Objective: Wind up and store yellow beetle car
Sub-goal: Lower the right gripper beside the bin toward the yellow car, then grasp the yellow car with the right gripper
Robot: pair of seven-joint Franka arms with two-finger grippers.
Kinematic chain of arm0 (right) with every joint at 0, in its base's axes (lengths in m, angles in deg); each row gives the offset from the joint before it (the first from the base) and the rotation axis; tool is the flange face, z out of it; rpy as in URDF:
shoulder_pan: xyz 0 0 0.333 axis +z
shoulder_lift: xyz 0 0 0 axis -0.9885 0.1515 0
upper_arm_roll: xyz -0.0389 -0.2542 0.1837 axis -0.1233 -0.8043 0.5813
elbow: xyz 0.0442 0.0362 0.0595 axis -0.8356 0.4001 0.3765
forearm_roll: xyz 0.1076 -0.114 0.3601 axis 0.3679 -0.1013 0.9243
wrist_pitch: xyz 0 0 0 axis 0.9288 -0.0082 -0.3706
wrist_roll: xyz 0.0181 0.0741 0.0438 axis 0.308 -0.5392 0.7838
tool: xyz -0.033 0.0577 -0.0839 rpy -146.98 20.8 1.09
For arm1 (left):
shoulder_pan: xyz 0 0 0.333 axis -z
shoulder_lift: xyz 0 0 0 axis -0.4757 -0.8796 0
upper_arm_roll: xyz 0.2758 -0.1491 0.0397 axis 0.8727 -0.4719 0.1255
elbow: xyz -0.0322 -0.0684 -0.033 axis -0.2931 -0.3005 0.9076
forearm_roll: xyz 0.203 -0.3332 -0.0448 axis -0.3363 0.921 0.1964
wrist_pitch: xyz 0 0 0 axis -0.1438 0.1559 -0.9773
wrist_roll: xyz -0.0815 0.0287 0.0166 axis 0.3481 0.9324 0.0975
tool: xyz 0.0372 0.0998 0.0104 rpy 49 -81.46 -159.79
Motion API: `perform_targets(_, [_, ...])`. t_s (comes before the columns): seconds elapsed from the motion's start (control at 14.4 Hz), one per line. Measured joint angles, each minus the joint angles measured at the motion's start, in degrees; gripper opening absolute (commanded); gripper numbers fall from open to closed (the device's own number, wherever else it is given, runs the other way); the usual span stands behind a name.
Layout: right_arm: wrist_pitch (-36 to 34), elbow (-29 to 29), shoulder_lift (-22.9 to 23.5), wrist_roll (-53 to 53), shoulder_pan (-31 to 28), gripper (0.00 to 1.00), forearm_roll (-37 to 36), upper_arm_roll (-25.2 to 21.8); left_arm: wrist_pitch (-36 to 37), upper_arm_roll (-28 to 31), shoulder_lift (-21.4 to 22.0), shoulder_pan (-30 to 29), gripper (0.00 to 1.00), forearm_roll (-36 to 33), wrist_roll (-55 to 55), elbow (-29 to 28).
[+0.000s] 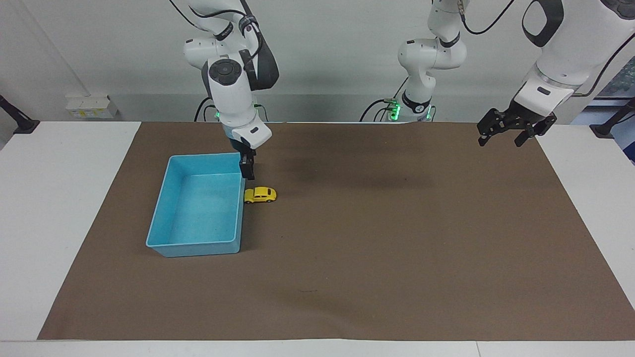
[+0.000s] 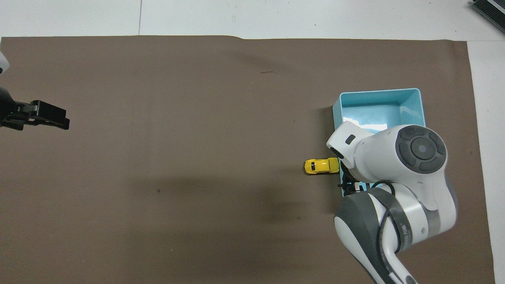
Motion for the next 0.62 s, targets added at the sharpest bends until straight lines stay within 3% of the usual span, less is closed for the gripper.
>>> perform_targets(0.56, [13.0, 3.3, 7.5, 0.0, 1.3, 1.0, -0.8, 0.0, 0.0, 0.0, 0.0, 0.0, 1.0, 0.0, 0.0, 0.0])
perform_targets(0.62, [13.6, 3.3, 8.3, 0.0, 1.3, 0.94, -1.3, 0.0, 0.0, 0.0, 0.0, 0.0, 1.0, 0.0, 0.0, 0.0])
